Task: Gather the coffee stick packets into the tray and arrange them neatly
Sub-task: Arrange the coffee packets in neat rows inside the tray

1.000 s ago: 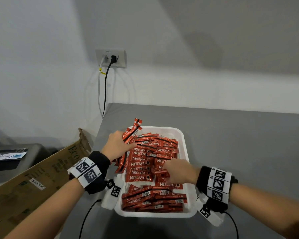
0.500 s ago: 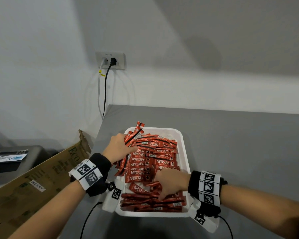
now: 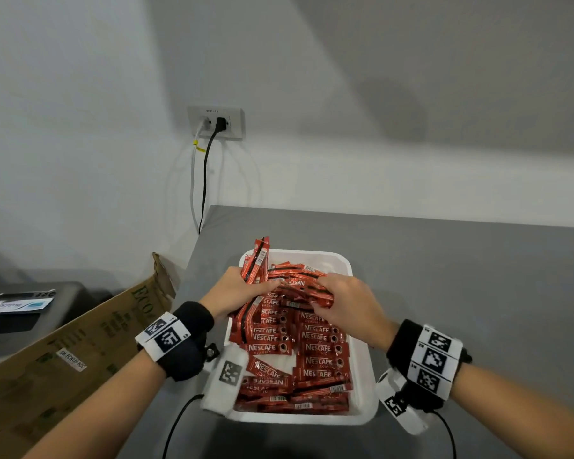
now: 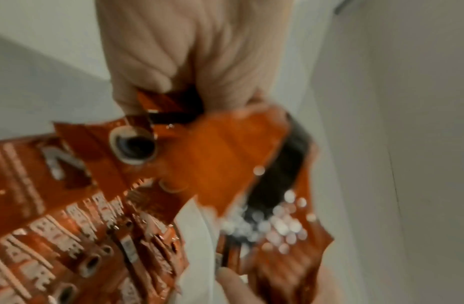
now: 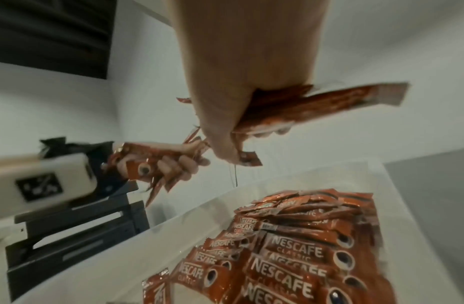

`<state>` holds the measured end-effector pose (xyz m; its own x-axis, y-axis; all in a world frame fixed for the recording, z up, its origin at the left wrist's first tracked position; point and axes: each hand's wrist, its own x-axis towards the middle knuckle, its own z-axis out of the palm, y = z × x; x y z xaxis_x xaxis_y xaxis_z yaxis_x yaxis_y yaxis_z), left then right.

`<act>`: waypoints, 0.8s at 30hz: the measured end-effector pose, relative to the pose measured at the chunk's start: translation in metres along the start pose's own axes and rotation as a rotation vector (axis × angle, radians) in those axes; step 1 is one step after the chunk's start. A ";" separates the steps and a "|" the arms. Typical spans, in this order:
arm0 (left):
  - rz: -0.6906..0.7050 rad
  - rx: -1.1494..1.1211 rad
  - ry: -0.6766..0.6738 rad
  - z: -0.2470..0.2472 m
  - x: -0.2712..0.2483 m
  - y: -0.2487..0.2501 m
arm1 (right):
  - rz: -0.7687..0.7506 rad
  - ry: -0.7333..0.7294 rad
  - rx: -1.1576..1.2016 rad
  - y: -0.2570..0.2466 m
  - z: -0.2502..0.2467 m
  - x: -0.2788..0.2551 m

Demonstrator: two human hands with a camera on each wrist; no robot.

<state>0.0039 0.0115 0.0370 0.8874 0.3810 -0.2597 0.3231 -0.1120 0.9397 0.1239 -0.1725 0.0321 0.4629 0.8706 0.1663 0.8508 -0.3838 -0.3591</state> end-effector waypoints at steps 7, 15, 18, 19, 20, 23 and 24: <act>-0.043 -0.078 -0.026 0.002 0.001 0.010 | -0.251 0.070 -0.173 0.000 0.007 -0.001; -0.096 0.021 -0.102 0.003 -0.003 0.003 | -0.173 0.066 -0.090 0.009 0.006 -0.002; -0.099 0.002 -0.127 0.006 -0.004 0.004 | -0.161 0.085 -0.121 0.003 0.010 -0.004; -0.089 0.025 -0.127 0.006 -0.004 0.005 | -0.163 0.070 -0.119 0.002 0.010 -0.003; -0.076 0.055 -0.119 0.004 -0.004 0.005 | -0.151 0.036 -0.113 0.001 0.008 -0.003; -0.054 0.104 -0.008 -0.003 -0.001 0.002 | -0.032 -0.136 -0.017 0.005 0.008 -0.005; -0.052 0.108 0.041 -0.006 0.000 -0.001 | -0.001 -0.203 0.004 0.008 0.010 -0.006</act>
<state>0.0017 0.0173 0.0378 0.8550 0.4261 -0.2956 0.4036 -0.1889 0.8952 0.1254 -0.1775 0.0187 0.4023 0.9152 -0.0222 0.8499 -0.3823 -0.3627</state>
